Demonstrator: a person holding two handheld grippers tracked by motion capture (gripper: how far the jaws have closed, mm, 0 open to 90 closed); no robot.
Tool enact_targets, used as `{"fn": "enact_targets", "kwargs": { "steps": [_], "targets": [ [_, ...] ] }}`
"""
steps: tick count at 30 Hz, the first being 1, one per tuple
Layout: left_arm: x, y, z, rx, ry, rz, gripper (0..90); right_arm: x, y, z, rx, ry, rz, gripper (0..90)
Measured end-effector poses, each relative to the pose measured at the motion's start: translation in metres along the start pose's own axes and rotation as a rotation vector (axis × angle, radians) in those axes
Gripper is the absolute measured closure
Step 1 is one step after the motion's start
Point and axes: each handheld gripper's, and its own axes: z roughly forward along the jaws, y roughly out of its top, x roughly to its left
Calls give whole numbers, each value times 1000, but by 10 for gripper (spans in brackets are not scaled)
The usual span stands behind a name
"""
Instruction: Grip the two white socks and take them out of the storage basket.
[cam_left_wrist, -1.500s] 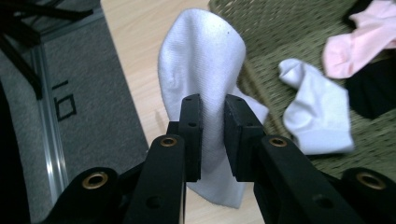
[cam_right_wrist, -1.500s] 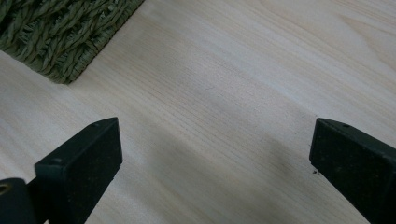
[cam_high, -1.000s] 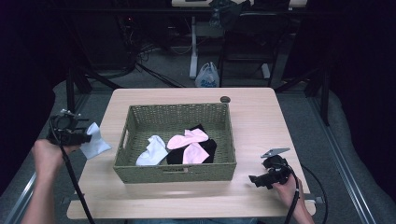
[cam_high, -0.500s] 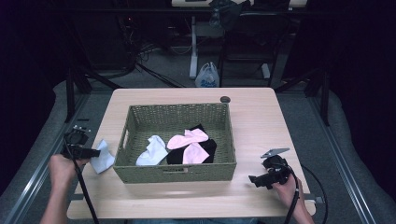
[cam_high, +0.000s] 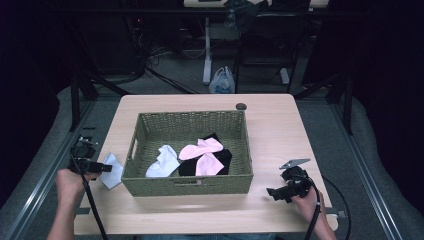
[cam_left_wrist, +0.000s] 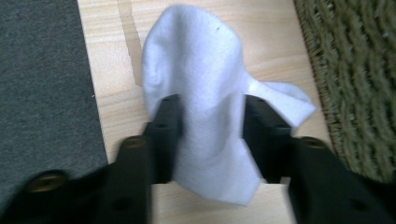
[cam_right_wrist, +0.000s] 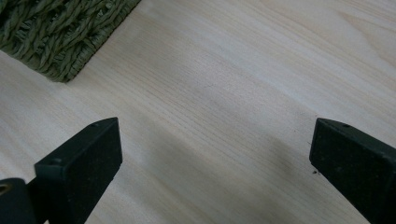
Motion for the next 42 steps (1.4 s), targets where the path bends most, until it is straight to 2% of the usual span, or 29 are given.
{"fn": "enact_targets", "kwargs": {
  "steps": [1,5,11,18,23,26,32,37,39,42],
  "targets": [
    [0,1,-2,-10,0,-6,451,-1,1,-2,24,-7,-16,22],
    [-4,5,-18,-42,-2,-2,336,0,1,-2,24,-4,-16,22],
    [-18,18,-55,-115,20,25,157,0,2,-3,26,-2,-19,22],
    [-43,35,-95,-179,41,82,78,1,2,-3,20,-6,-20,22],
    [-66,48,-113,-210,48,132,58,0,3,-2,25,-4,-25,22],
    [-79,58,-115,-210,43,163,52,1,3,-2,17,3,-21,22],
    [-105,77,-108,-201,29,218,31,0,3,-2,9,8,-16,21],
    [-124,91,-95,-182,25,260,27,-2,1,-6,29,-5,-23,21],
    [-131,96,-87,-169,22,277,26,-1,0,-6,7,3,2,20],
    [-138,102,-75,-151,13,286,24,0,1,-7,5,-4,-5,19]
  ]
}}
